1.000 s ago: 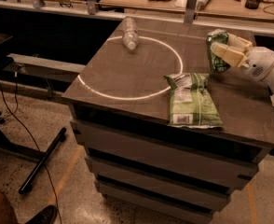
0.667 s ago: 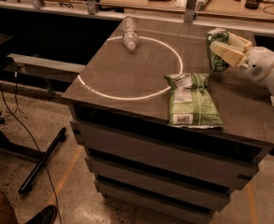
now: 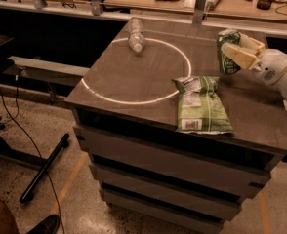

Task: Place green can upright

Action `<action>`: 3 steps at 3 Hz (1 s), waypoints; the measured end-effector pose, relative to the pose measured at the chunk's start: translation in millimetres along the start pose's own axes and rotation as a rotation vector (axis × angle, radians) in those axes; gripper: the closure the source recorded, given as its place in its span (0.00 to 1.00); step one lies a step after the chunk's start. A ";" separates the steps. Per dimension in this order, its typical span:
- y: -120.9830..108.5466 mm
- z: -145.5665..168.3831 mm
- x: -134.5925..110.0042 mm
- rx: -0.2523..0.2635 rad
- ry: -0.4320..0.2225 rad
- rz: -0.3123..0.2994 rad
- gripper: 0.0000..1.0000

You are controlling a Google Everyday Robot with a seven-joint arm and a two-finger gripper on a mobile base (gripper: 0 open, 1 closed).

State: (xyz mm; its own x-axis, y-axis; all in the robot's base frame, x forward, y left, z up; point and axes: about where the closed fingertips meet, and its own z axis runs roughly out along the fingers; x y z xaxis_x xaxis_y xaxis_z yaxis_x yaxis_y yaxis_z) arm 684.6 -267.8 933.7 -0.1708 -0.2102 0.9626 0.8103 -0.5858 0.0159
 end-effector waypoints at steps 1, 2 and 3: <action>-1.9 -2.1 -1.9 0.006 -0.001 0.001 1.00; -2.7 -3.5 -2.8 0.008 -0.001 0.002 1.00; -4.4 -5.4 -5.9 0.009 -0.010 0.005 0.82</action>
Offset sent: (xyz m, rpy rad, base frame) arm -0.0076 -0.0099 -0.0089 -0.0443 -0.0603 -0.0221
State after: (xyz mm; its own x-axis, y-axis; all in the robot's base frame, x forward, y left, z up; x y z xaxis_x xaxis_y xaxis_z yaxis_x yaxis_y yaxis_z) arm 679.1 -268.2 926.5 -0.1613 -0.2057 0.9652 0.8161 -0.5778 0.0132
